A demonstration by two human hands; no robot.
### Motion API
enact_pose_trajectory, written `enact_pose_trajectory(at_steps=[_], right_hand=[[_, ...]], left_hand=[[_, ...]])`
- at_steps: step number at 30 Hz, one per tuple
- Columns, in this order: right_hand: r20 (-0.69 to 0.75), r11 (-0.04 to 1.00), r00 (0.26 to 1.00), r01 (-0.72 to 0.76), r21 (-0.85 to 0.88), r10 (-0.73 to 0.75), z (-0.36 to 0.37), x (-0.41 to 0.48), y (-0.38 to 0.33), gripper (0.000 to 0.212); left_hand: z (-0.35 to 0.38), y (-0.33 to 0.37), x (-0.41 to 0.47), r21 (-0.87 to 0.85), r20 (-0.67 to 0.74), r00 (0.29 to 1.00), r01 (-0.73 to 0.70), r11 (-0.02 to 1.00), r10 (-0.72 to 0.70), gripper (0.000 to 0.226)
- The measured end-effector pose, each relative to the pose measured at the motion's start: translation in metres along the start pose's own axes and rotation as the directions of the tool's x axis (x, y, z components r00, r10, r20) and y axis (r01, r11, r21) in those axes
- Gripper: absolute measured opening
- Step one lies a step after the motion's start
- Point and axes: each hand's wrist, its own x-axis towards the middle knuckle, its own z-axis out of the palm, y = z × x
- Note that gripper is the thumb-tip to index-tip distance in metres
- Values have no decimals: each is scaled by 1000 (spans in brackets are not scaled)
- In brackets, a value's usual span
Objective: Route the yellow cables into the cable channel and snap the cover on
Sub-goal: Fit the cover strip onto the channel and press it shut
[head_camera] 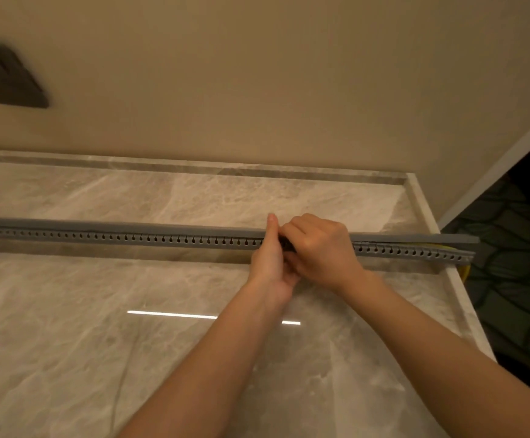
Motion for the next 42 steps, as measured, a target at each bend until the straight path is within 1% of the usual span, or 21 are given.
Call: enact_pose_trajectory(at_steps=[2, 3, 6, 9, 12, 14, 18, 22, 25, 31, 35, 38, 42], right_hand=[[-24, 1000, 999, 29, 4, -29, 2, -2, 0, 9], [-30, 999, 999, 41, 3, -41, 2, -4, 2, 8], [-18, 999, 999, 51, 16, -51, 3, -8, 6, 11], [47, 997, 998, 37, 73, -40, -1, -17, 12, 21], [71, 991, 997, 2, 133, -12, -10, -33, 23, 33], [63, 997, 998, -10, 74, 6, -17, -45, 33, 31], [-7, 998, 1000, -26, -53, 26, -30, -65, 56, 28], [-67, 995, 998, -25, -93, 18, -34, -72, 61, 21], [-92, 990, 995, -59, -129, 47, -31, -68, 58, 17], [-124, 981, 987, -118, -152, 99, -30, -60, 61, 12], [-107, 977, 988, -130, -171, 113, -27, -51, 63, 10], [-96, 972, 986, -153, -179, 137, -24, -49, 66, 9], [-118, 976, 983, -159, -151, 142, -23, -48, 67, 9]], left_hand=[[6, 0, 4, -52, -70, 997, 23, 998, -26, 47], [9, -2, 6, -47, -112, 993, 17, 999, -22, 47], [11, -8, 9, 66, -190, 981, -26, 998, 38, 42], [10, -13, 9, 140, -216, 973, -47, 989, 76, 38], [7, -16, 9, 172, -211, 971, -79, 982, 115, 37], [6, -17, 9, 187, -210, 968, -96, 978, 136, 36], [6, -14, 11, 193, -200, 967, -118, 974, 157, 33], [6, -16, 13, 185, -191, 969, -122, 975, 158, 32], [7, -15, 14, 182, -183, 970, -127, 975, 161, 34], [6, -8, 19, 182, -130, 979, -130, 975, 154, 35], [5, 0, 24, 165, -92, 983, -142, 976, 158, 32], [6, 1, 29, 150, -87, 983, -146, 978, 160, 34], [5, -2, 31, 125, -83, 982, -158, 979, 169, 34]])
